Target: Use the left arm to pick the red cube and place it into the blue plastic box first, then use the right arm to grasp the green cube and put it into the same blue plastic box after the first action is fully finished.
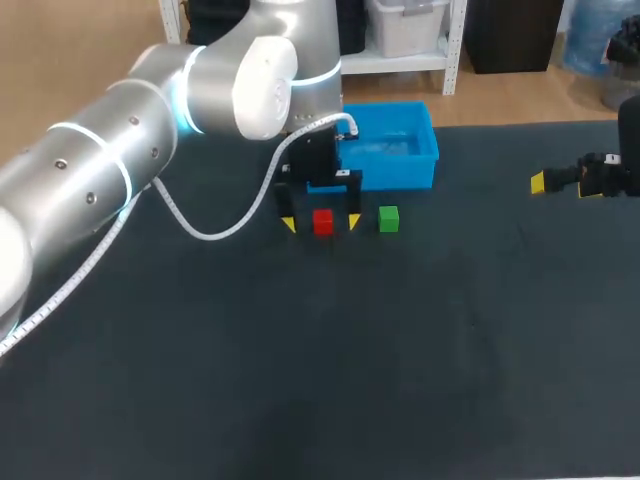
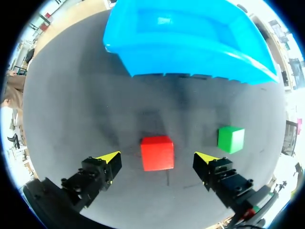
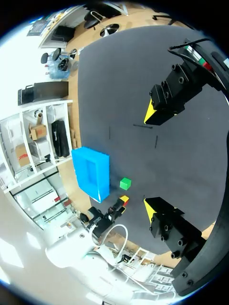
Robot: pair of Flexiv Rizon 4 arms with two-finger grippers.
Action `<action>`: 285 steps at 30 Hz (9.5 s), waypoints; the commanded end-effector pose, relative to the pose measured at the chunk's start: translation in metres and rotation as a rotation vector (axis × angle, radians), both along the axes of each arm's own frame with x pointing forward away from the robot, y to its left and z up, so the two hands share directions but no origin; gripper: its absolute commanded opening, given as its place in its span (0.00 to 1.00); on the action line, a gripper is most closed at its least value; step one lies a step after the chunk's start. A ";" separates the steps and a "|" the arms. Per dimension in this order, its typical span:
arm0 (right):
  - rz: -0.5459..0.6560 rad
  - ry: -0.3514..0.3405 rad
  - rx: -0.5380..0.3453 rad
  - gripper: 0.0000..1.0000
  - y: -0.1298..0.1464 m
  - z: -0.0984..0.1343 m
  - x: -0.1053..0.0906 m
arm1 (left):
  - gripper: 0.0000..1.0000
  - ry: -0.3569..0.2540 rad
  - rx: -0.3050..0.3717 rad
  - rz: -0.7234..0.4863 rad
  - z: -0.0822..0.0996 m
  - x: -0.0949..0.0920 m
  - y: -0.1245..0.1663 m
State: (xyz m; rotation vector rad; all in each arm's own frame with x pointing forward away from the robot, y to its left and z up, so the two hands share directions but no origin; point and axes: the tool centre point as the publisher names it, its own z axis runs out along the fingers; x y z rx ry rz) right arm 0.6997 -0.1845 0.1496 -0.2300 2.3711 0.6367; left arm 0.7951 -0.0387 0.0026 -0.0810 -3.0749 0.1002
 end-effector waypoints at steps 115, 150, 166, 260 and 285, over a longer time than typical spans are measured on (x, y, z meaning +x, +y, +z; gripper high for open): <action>0.000 0.001 -0.001 1.00 0.000 0.000 0.000 | 0.00 -0.274 -0.044 -0.126 0.138 0.019 -0.005; 0.000 0.001 -0.001 1.00 0.000 0.000 0.000 | 0.00 -0.372 -0.018 -0.226 0.182 0.080 -0.009; 0.000 0.001 -0.001 1.00 0.000 0.000 0.000 | 0.00 -0.385 0.008 -0.279 0.188 0.107 -0.014; 0.000 0.001 -0.001 1.00 0.000 0.000 0.000 | 0.62 -0.316 -0.007 -0.368 0.136 0.173 -0.046; 0.000 0.001 -0.001 1.00 0.000 0.000 0.000 | 1.00 -0.335 -0.025 -0.357 0.144 0.160 -0.037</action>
